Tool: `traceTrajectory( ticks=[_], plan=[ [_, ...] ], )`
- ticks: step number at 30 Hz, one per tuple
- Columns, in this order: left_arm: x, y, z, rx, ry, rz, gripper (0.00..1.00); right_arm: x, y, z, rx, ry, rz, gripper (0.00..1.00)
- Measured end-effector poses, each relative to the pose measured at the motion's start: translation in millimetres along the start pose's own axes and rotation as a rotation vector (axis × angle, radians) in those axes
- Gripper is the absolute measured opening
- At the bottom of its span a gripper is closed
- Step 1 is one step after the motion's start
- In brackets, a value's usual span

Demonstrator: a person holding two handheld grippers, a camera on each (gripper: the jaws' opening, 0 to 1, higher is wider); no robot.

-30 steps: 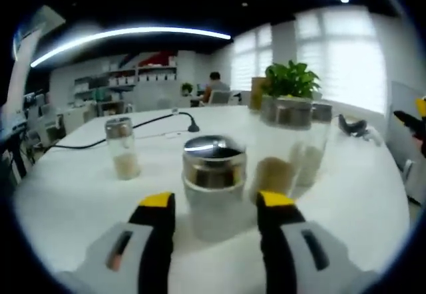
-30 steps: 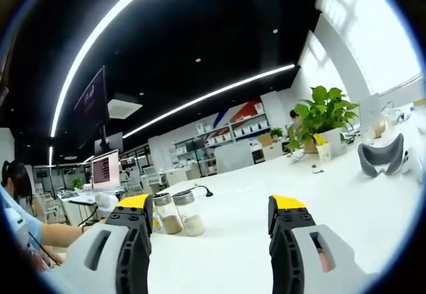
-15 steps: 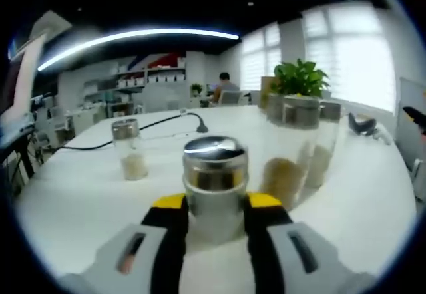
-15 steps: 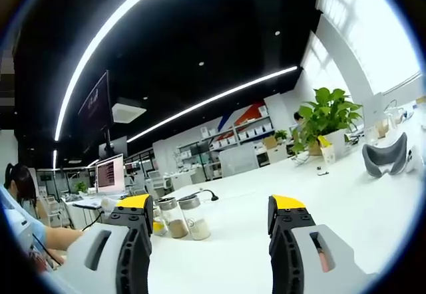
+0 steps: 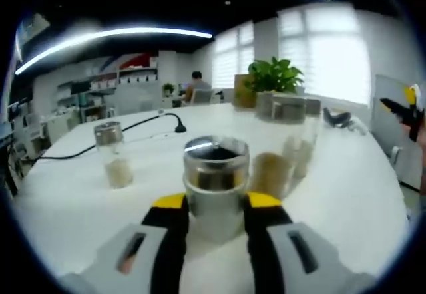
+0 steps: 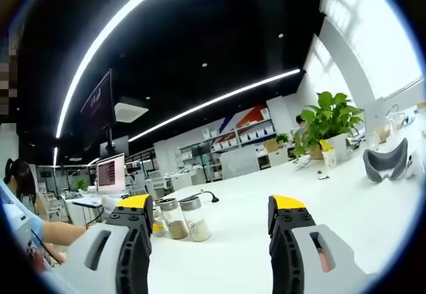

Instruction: Rotate the seasoning bottle until the label or dispensing opening points toward the visible target arrow and the bottle remains upright within the marked orientation range

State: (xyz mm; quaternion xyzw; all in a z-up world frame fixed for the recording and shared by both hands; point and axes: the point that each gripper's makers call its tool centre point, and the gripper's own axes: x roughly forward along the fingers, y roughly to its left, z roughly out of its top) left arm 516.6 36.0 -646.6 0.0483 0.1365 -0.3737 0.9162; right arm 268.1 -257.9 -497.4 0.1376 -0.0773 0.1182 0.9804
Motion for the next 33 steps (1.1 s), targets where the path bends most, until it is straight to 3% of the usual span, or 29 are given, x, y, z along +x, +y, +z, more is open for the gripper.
traceTrajectory(
  ticks=[5,9,13,15,19,24,28,33],
  plan=[
    [-1,-3.1,2.2,0.019,0.004,-0.054,0.34,-1,-3,-3.1,-0.059,0.04,-0.034,0.76],
    [2,-7.0,4.4,0.046,-0.004,-0.163,0.34,-2,-17,-2.5,-0.18,0.05,-0.148,0.81],
    [2,-9.1,5.1,0.076,0.011,-0.258,0.34,-1,-19,-2.2,-0.277,0.074,-0.185,0.93],
    [1,-9.5,5.3,0.098,0.022,-0.295,0.34,-1,-18,-0.5,-0.287,0.066,-0.189,0.99],
    [0,-16.4,5.4,0.134,0.027,-0.429,0.34,-1,-18,1.3,-0.284,0.061,-0.178,0.99],
    [0,-18.2,4.7,0.18,0.063,-0.51,0.34,0,-16,-1.4,-0.273,0.072,-0.156,0.99],
    [-2,-20.9,3.6,0.208,0.08,-0.578,0.34,-10,-24,21.5,-0.315,-0.034,-0.251,0.99],
    [-1,-20.9,3.6,0.213,0.085,-0.616,0.34,-18,-25,32.1,-0.361,-0.058,-0.279,0.99]
  ],
)
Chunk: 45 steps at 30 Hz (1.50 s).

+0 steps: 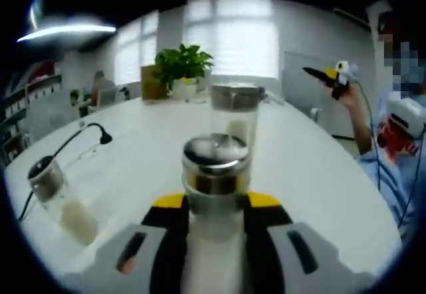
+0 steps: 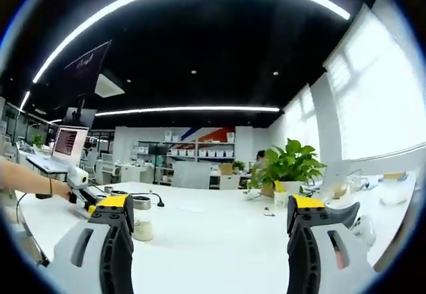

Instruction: Rotate the seasoning bottle until the label or dispensing opening points toward the visible target arrow and the bottle remains upright within the marked orientation range

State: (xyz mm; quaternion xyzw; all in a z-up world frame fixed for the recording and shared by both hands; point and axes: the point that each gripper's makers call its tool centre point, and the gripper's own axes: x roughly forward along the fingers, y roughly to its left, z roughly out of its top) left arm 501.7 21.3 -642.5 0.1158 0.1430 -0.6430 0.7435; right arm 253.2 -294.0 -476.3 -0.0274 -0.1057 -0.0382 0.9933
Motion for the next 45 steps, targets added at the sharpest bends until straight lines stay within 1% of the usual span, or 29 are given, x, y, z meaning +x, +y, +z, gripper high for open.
traceTrajectory(
  ticks=[3,6,8,9,10,11,13,14,16,19,20,21,22,23,24,26,27,28,29,30,31,33,34,37,39,40,42,43,45],
  plan=[
    [0,-1.0,0.0,0.002,-0.013,-0.002,0.34,1,2,-1.3,-0.009,0.007,0.011,0.99],
    [-1,-1.7,1.3,0.025,-0.032,0.008,0.35,5,9,-10.8,0.0,0.05,0.044,0.99],
    [-1,-2.6,1.5,-0.004,-0.037,0.007,0.41,7,12,-16.8,-0.004,0.077,0.06,0.99],
    [-3,-2.6,1.8,-0.012,-0.041,0.016,0.47,8,13,-18.7,-0.002,0.083,0.064,0.99],
    [-5,0.5,2.1,-0.024,-0.048,0.041,0.55,8,14,-20.0,0.002,0.089,0.069,0.99],
    [-7,2.4,4.0,-0.052,-0.068,0.071,0.58,8,15,-20.6,0.007,0.091,0.076,0.99],
    [-11,4.3,11.6,-0.118,-0.145,0.121,0.62,8,16,-20.8,0.012,0.089,0.083,0.99],
    [-14,3.6,11.2,-0.14,-0.152,0.14,0.64,9,17,-21.5,0.018,0.09,0.082,0.99],
    [-21,8.2,11.3,-0.18,-0.166,0.239,0.67,9,19,-23.4,0.027,0.096,0.091,0.99],
    [-28,6.0,4.0,-0.198,-0.139,0.349,0.67,9,21,-25.9,0.03,0.107,0.103,0.99],
    [-28,5.1,4.2,-0.206,-0.15,0.381,0.67,8,21,-26.0,0.03,0.108,0.103,0.99],
    [-27,1.3,3.5,-0.221,-0.154,0.393,0.67,8,20,-25.9,0.032,0.107,0.102,0.99],
    [-24,-6.1,6.9,-0.236,-0.182,0.372,0.68,8,20,-25.8,0.032,0.107,0.1,0.99],
    [-22,-12.6,14.5,-0.268,-0.24,0.34,0.72,7,19,-25.7,0.031,0.107,0.098,0.99],
    [-18,-22.4,19.5,-0.316,-0.276,0.292,0.79,6,19,-25.5,0.026,0.109,0.1,0.99],
    [-18,-15.0,15.8,-0.319,-0.239,0.389,0.89,5,18,-24.3,0.022,0.108,0.094,0.99],
    [-18,-11.4,12.2,-0.301,-0.199,0.437,0.9,5,16,-23.4,0.023,0.106,0.089,0.99],
    [-19,-6.2,9.7,-0.299,-0.174,0.493,0.88,5,16,-22.9,0.024,0.104,0.087,0.99],
    [-23,0.7,6.3,-0.326,-0.159,0.566,0.85,5,16,-22.3,0.026,0.103,0.087,0.99],
    [-26,4.2,5.8,-0.369,-0.173,0.603,0.79,5,16,-22.3,0.026,0.104,0.088,0.99],
    [-27,6.7,6.2,-0.423,-0.203,0.617,0.73,5,16,-22.8,0.025,0.107,0.089,0.99],
    [-25,7.7,8.0,-0.504,-0.261,0.585,0.6,5,16,-23.9,0.024,0.113,0.091,0.99],
    [-24,8.1,7.0,-0.52,-0.271,0.58,0.57,5,16,-24.6,0.026,0.114,0.092,0.99],
    [-25,15.1,-1.8,-0.527,-0.256,0.644,0.62,5,17,-26.9,0.03,0.122,0.101,0.99],
    [-24,17.2,-0.9,-0.559,-0.276,0.658,0.61,7,18,-30.4,0.039,0.129,0.107,0.99],
    [-23,17.1,1.1,-0.557,-0.281,0.662,0.61,8,19,-31.8,0.047,0.133,0.11,0.99],
    [-28,23.9,1.9,-0.441,-0.227,0.757,0.63,9,21,-35.8,0.063,0.146,0.123,0.99],
    [-30,25.8,4.2,-0.405,-0.214,0.783,0.63,9,22,-37.1,0.065,0.152,0.128,0.99],
    [-30,27.4,9.2,-0.42,-0.238,0.79,0.62,9,23,-38.3,0.069,0.158,0.131,0.99]
  ],
)
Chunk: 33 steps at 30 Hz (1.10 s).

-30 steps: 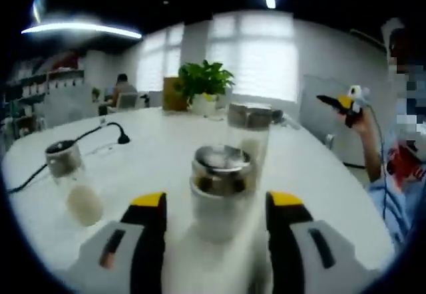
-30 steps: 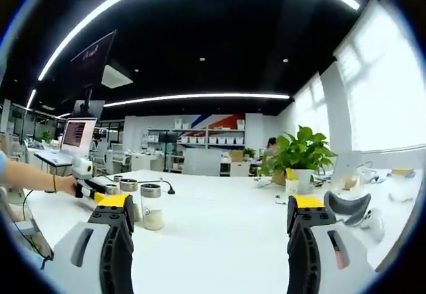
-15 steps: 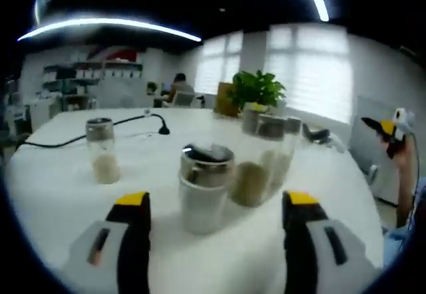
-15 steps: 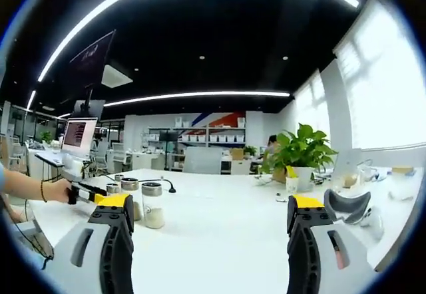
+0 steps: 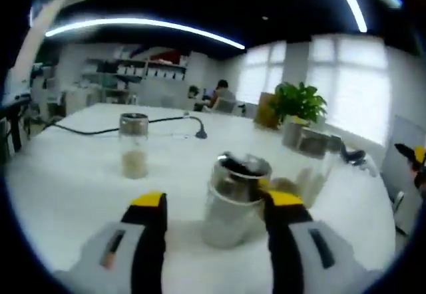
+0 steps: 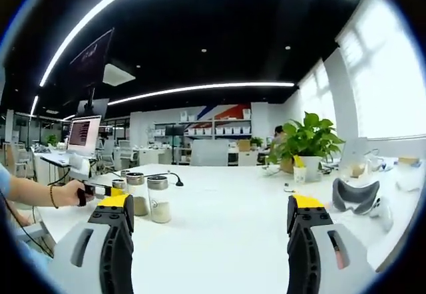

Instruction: Rotate the seasoning bottle until the label or dispensing opening points toward the visible target arrow and the bottle remains upright within the marked orientation range

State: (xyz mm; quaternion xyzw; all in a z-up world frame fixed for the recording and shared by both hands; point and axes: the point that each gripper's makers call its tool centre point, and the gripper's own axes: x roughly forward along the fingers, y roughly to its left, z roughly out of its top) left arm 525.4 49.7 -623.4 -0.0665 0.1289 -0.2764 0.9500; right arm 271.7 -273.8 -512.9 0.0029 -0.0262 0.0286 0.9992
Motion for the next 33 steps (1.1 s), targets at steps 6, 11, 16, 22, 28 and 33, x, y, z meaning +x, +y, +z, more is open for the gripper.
traceTrajectory(
  ticks=[6,11,16,22,28,33],
  plan=[
    [4,-1.6,4.2,0.025,-0.025,0.02,0.57,-1,-1,2.0,0.0,-0.005,-0.004,0.99],
    [4,-11.0,5.9,0.11,-0.061,0.016,0.36,0,-1,0.1,0.012,0.002,-0.002,0.99],
    [1,-9.4,5.1,0.119,-0.051,-0.016,0.36,2,1,-1.1,0.021,0.007,0.015,0.99],
    [0,-10.0,3.6,0.157,-0.048,-0.053,0.36,3,1,-4.1,0.031,0.017,0.022,0.99],
    [1,-14.4,2.2,0.173,0.008,-0.193,0.36,4,2,-4.7,0.066,0.007,0.023,0.99],
    [1,-17.9,1.5,0.203,0.041,-0.33,0.36,0,-6,-1.6,0.069,-0.011,-0.016,0.99]
  ],
)
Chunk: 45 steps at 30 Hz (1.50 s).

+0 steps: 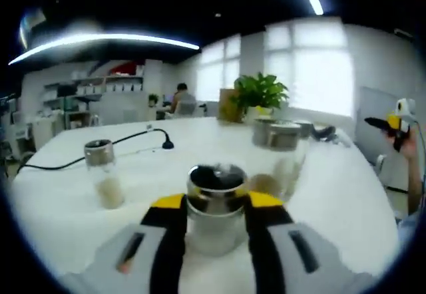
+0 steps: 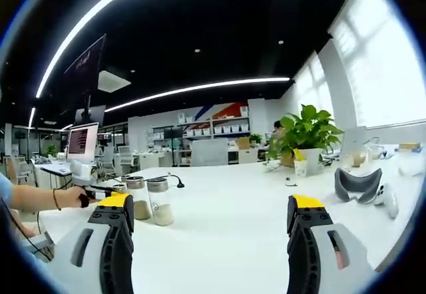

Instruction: Rotate the seasoning bottle until the label or dispensing opening points toward the visible target arrow and the bottle remains upright within the marked orientation range

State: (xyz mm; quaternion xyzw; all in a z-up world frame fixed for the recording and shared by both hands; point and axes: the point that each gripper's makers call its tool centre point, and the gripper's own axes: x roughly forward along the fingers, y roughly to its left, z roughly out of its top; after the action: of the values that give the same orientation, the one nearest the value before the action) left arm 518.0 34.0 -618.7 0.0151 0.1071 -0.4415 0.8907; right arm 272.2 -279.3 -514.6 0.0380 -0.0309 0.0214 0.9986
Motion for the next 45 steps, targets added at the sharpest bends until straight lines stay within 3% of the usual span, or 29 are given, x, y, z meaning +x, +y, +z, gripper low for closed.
traceTrajectory(
  ticks=[2,6,15,19,21,23,32,38,45],
  plan=[
    [1,-5.8,-0.8,0.021,0.047,-0.102,0.36,-1,-1,1.5,0.011,-0.01,-0.004,0.99],
    [2,-11.3,-1.5,0.053,0.099,-0.22,0.36,2,-3,-4.4,0.072,-0.004,-0.001,0.99],
    [4,-24.5,-2.9,0.143,0.149,-0.485,0.36,5,0,-6.5,0.102,-0.002,0.016,0.99],
    [2,-27.1,-3.4,0.18,0.179,-0.573,0.36,5,-1,-7.5,0.107,0.002,0.011,0.99],
    [-3,-35.5,-5.1,0.168,0.196,-0.663,0.36,5,-1,-8.1,0.107,0.004,0.011,0.99],
    [-1,-34.9,-4.7,0.171,0.213,-0.676,0.36,5,0,-8.9,0.11,0.007,0.019,0.99],
    [-6,-41.5,-5.8,0.188,0.172,-0.73,0.36,6,4,-8.9,0.109,0.011,0.038,0.98],
    [-6,-40.5,-5.7,0.193,0.181,-0.778,0.36,8,8,-10.7,0.096,0.018,0.054,0.98],
    [-6,-43.8,-6.4,0.205,0.173,-0.813,0.36,14,22,-9.3,0.062,0.016,0.095,0.98]
  ],
)
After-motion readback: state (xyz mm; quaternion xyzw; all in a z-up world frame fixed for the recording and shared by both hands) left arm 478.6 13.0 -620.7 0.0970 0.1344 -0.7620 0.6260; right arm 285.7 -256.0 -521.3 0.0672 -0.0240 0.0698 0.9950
